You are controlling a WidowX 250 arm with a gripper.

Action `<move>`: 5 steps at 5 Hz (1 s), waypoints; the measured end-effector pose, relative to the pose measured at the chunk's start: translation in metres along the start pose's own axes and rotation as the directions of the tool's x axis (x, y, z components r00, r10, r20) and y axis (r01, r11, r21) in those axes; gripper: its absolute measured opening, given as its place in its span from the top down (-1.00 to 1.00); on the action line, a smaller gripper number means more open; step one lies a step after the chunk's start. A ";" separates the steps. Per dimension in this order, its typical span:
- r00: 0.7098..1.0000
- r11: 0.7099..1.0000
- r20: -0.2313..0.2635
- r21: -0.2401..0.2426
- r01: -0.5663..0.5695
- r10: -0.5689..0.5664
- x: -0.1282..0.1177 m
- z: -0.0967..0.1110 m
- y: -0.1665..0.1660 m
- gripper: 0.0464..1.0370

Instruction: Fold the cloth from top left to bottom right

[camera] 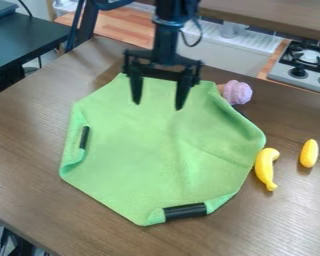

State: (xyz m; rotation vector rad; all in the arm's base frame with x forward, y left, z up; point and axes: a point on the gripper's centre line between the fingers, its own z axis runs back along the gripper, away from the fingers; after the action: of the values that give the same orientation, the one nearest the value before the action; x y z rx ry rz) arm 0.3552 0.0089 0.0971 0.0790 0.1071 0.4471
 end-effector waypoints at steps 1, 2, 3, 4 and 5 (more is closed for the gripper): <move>0.984 0.982 0.030 0.072 0.174 -0.177 0.016 0.008 0.028 -0.93; 0.947 0.945 0.041 0.092 0.313 -0.317 0.035 0.022 0.064 -0.93; 0.862 0.855 0.043 0.159 0.494 -0.505 0.044 0.033 0.074 -0.93; 0.720 0.706 0.017 0.217 0.675 -0.694 0.057 0.037 0.076 -0.93; 0.629 0.632 0.094 0.220 0.743 -0.772 0.074 0.034 0.063 -0.93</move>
State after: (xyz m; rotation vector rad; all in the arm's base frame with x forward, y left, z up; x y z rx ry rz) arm 0.3990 0.0958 0.1311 0.2239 -0.0110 -0.4415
